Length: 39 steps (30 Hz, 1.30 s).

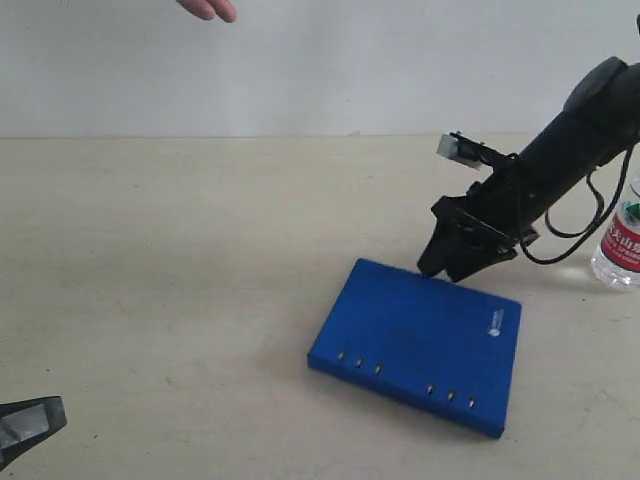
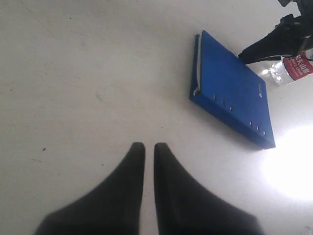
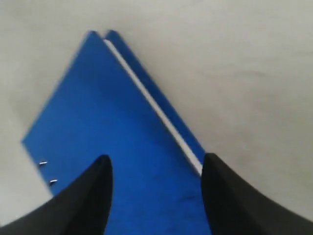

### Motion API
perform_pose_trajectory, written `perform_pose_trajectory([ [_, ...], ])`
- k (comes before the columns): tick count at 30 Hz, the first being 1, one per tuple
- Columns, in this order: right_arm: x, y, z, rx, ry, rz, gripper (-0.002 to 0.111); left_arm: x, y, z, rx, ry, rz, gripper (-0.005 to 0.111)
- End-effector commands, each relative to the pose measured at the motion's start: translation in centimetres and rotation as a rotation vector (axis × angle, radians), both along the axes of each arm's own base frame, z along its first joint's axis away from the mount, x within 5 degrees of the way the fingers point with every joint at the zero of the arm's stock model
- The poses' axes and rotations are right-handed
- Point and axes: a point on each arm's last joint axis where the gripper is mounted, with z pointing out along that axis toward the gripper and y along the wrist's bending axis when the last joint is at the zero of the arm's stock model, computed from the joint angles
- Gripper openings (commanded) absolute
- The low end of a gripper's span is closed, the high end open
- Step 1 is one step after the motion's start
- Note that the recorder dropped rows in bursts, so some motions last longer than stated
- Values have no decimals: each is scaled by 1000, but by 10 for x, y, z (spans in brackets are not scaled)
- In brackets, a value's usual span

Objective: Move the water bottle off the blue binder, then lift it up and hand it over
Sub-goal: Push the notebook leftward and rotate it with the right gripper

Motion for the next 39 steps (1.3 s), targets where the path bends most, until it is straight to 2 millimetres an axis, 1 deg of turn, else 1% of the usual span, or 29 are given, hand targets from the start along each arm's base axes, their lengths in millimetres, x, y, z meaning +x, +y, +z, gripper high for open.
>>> perform_pose_trajectory([
  [1,2,17,18,244,-6,-29,50,-1,-2,0,-13,-4,-19,7],
  [4,6,15,31,233,-85,17,50,-2,-4,1,-11,-19,-53,7],
  [6,7,9,34,137,-108,72,50,-2,-4,1,-16,-19,-58,7],
  [8,5,0,29,19,-83,103,50,-2,-4,2,-28,-21,-49,7],
  [10,1,-7,18,-79,-30,111,50,0,-4,3,-53,-25,-24,7],
  [13,-1,-13,0,-157,48,96,50,1,-4,6,-103,-24,5,7],
  [16,0,-11,-16,-144,100,73,50,2,-3,6,-103,-22,19,7],
  [18,0,-9,-22,-122,119,59,50,2,-2,5,-97,-21,27,7],
  [21,0,-7,-24,-97,131,42,50,4,1,3,-74,-13,58,7],
  [24,-1,-3,-23,-60,156,4,50,7,5,-3,-22,23,92,7],
  [27,-9,-1,-25,-40,186,-8,50,11,6,-9,-8,61,83,7],
  [29,-16,2,-27,-39,205,0,50,14,2,-11,-20,57,27,7],
  [30,-22,7,-28,-40,220,11,50,14,-1,-13,-27,58,-32,7],
  [33,-34,21,-29,-44,232,66,50,21,-8,-13,-81,81,-132,7],
  [37,-43,46,-22,-47,206,150,50,30,-7,-20,-84,151,-136,7],
  [39,-50,63,-18,-44,176,218,50,35,-5,-24,-66,170,-144,7],
])
